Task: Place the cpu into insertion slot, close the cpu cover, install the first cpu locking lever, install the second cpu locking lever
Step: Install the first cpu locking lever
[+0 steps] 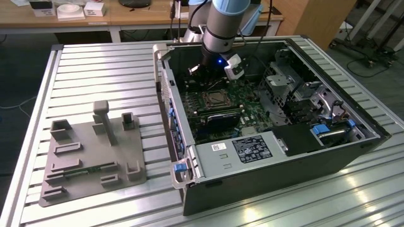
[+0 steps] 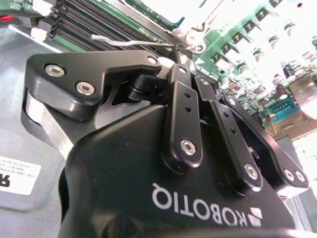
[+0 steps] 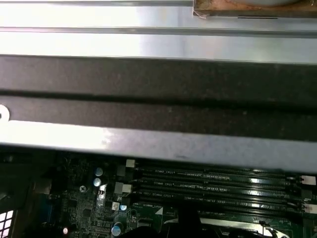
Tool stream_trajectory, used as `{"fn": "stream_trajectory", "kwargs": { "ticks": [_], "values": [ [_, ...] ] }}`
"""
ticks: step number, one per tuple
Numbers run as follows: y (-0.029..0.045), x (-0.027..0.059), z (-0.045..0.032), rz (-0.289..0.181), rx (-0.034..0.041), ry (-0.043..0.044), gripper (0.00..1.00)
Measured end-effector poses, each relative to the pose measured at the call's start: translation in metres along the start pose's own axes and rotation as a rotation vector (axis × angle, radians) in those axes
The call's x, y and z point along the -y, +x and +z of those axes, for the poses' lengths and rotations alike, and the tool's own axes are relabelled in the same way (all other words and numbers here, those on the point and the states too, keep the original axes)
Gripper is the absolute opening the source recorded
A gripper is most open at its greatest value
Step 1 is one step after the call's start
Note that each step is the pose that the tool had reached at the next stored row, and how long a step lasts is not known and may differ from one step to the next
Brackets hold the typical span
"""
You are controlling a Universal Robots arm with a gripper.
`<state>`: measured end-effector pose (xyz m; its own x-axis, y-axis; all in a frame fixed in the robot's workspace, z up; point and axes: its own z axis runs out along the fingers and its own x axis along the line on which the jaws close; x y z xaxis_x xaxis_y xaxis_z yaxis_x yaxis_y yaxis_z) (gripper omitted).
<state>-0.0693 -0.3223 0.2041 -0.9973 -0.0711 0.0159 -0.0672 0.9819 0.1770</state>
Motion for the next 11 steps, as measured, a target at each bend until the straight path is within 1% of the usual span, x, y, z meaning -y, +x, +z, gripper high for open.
{"fn": "stream_trajectory", "kwargs": {
  "ticks": [2,4,11],
  "values": [
    [-0.0002,-0.0001,-0.0001,-0.006,-0.0003,-0.0093,0.11],
    [-0.0004,-0.0001,-0.0003,-0.013,-0.0012,-0.016,0.11],
    [-0.0006,0.0,-0.0004,-0.032,-0.0038,-0.0269,0.11]
  ]
}}
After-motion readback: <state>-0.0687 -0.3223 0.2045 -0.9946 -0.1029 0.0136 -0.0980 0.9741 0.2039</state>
